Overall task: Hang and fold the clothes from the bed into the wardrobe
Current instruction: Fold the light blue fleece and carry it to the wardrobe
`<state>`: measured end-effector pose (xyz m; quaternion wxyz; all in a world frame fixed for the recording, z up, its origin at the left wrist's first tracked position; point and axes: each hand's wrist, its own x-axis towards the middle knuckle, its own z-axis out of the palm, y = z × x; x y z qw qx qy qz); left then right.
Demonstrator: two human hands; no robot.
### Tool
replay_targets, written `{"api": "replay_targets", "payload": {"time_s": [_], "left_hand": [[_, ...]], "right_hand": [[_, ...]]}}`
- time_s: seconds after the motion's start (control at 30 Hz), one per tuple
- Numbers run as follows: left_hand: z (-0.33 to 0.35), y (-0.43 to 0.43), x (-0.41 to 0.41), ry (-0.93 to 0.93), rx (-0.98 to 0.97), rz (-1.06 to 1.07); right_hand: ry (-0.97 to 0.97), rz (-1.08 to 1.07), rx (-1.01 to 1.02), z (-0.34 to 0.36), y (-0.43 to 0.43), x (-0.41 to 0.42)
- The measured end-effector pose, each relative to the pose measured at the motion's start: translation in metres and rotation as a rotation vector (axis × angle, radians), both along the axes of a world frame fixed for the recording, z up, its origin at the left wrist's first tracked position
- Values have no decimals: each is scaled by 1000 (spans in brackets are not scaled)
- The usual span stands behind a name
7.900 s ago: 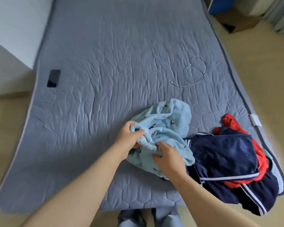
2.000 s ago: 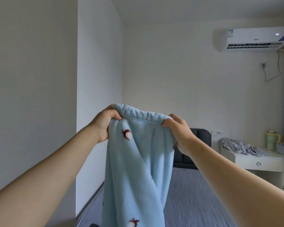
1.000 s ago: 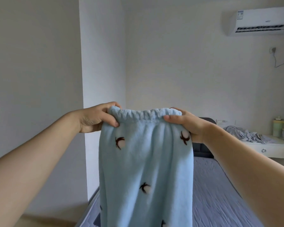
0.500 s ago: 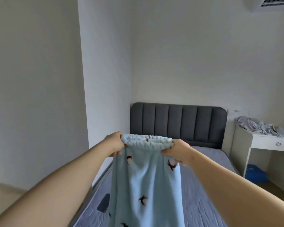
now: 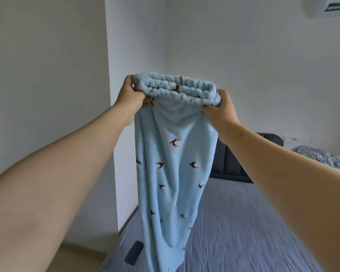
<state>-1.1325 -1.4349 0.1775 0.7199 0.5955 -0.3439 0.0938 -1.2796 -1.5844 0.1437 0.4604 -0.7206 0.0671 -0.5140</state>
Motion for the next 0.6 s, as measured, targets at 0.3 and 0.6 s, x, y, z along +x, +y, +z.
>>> {"api": "replay_targets", "payload": {"time_s": [0.3,0.6], "left_hand": [[-51,52,-40,80,193,-19],[-206,130,-134,332,521,50]], "right_hand": [[20,138,165,-38,38,-42],[406,213,331,-177,93,-128]]}}
